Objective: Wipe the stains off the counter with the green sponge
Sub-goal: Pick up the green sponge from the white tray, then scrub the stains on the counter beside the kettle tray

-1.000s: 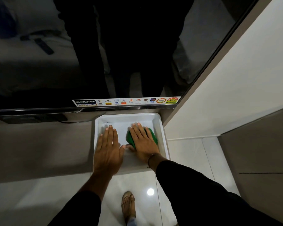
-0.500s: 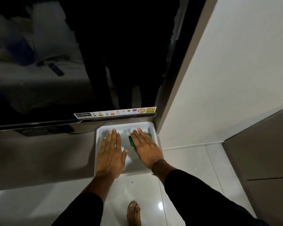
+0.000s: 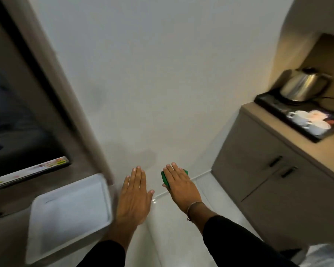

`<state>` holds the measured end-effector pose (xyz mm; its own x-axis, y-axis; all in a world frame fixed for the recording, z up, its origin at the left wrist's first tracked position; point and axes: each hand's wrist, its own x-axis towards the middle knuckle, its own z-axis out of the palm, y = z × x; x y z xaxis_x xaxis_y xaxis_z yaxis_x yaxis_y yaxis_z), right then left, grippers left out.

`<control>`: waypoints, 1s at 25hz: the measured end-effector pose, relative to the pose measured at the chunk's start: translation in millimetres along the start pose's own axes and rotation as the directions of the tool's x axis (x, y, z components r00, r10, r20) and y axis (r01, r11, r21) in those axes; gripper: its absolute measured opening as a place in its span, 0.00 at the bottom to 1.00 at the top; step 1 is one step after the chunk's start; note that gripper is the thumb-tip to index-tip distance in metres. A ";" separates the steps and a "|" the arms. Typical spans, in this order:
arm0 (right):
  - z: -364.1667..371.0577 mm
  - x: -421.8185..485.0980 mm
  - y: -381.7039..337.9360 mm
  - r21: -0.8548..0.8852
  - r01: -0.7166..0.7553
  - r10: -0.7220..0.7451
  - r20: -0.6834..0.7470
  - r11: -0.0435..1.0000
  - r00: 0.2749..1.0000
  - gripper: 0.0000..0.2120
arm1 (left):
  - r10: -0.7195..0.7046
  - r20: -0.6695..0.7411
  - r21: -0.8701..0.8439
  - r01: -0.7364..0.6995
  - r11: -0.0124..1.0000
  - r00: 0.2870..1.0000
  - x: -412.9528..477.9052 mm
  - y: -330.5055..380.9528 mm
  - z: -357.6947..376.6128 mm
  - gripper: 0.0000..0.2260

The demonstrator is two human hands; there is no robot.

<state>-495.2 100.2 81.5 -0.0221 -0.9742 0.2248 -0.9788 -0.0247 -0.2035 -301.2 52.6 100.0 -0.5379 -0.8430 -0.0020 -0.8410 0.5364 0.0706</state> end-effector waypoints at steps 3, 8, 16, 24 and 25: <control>-33.8 -45.1 80.9 -0.020 -0.111 0.110 -0.030 0.994 0.993 0.28 | 0.146 0.001 -0.005 -0.146 0.989 0.989 34.3 95.0 5.5 0.39; -101.3 -134.3 224.4 -0.085 -0.387 0.377 -0.117 0.918 0.919 0.27 | 0.415 -0.011 -0.046 -0.415 0.909 0.910 86.3 265.4 3.2 0.37; -183.0 -255.0 402.7 -0.169 -0.740 0.720 -0.174 0.651 0.672 0.28 | 0.752 -0.025 -0.040 -0.752 0.658 0.659 175.8 492.1 17.3 0.35; -221.2 -291.6 562.9 -0.195 -0.916 0.912 -0.152 0.350 0.381 0.28 | 0.885 0.054 -0.142 -0.874 0.465 0.462 288.4 671.2 52.8 0.34; -220.6 -285.5 579.7 -0.199 -0.925 0.927 -0.128 0.324 0.352 0.29 | 0.893 0.063 -0.152 -0.881 0.449 0.445 302.9 686.6 59.0 0.34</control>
<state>-1101.2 413.5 109.6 -0.9415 -0.3369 0.0121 -0.3367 0.9378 -0.0846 -1045.0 168.0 89.0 -0.9943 0.1070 -0.0011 0.1049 0.9771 0.1849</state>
